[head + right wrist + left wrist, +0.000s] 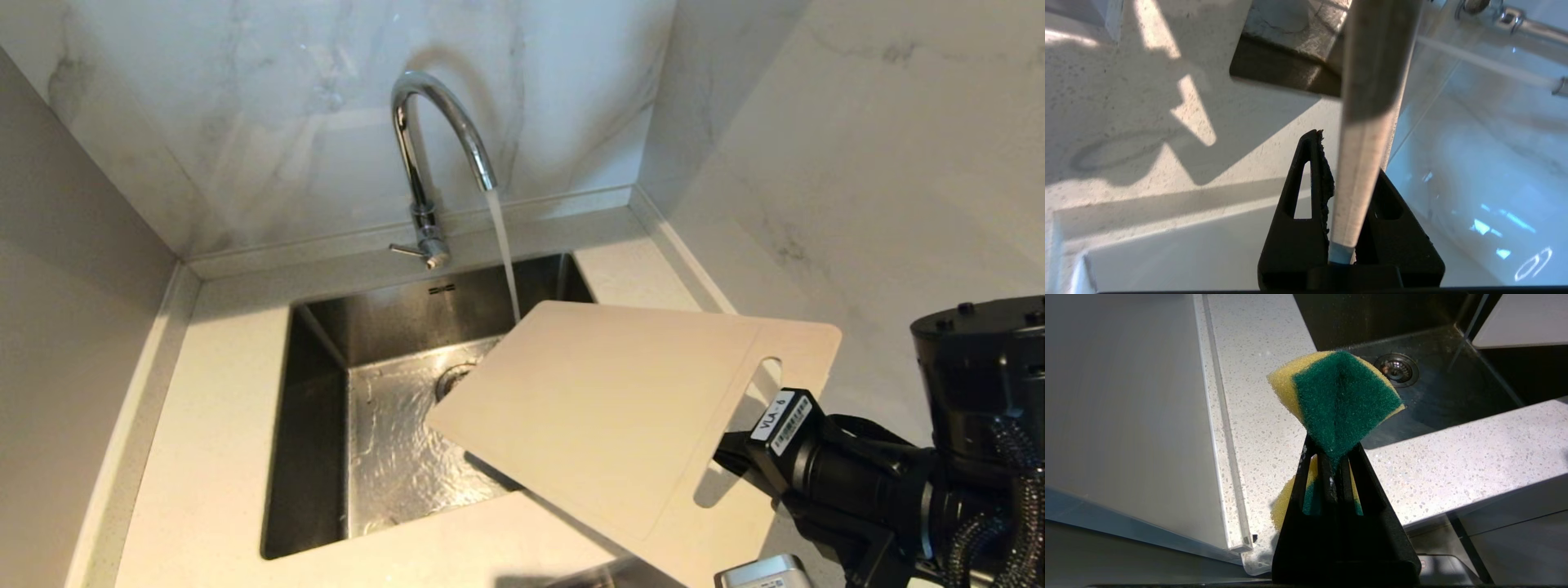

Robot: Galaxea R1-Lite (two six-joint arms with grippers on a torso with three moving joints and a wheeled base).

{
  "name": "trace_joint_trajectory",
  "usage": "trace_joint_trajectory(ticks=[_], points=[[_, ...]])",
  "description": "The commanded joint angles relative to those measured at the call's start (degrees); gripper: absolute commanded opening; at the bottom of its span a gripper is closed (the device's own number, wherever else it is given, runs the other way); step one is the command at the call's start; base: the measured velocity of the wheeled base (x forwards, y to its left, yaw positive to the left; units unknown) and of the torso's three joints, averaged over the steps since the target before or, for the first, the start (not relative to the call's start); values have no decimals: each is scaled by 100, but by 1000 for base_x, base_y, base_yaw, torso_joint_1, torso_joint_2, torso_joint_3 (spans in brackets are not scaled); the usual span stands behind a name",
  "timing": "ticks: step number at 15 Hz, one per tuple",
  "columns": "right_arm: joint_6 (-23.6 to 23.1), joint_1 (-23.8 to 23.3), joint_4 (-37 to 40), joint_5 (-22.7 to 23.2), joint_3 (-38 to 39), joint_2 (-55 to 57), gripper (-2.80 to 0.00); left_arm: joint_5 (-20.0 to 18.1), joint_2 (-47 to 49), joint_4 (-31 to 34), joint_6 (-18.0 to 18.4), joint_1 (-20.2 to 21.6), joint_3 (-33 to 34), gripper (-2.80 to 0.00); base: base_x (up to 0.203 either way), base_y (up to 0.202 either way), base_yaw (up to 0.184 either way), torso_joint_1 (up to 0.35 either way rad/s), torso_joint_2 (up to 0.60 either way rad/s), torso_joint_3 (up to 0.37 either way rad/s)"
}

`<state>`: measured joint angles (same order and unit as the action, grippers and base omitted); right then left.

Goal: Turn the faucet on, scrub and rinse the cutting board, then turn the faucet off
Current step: Pick up the cutting board

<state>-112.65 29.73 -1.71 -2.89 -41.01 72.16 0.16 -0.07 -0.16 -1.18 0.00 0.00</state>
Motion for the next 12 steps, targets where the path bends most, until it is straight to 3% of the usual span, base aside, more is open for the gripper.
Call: trace_joint_trajectory(ticks=[1,7,12], points=[[-140,6,-327,195,-12,245,-280,2,-1,-2,-5,0,14,-280,0,0,0,0,0,0],[-242,17,-602,1054,-210,729,-280,2,-1,-2,-5,0,18,-280,0,0,0,0,0,0],[-560,24,-559,1216,-206,786,-280,2,-1,-2,-5,0,17,-280,0,0,0,0,0,0]])
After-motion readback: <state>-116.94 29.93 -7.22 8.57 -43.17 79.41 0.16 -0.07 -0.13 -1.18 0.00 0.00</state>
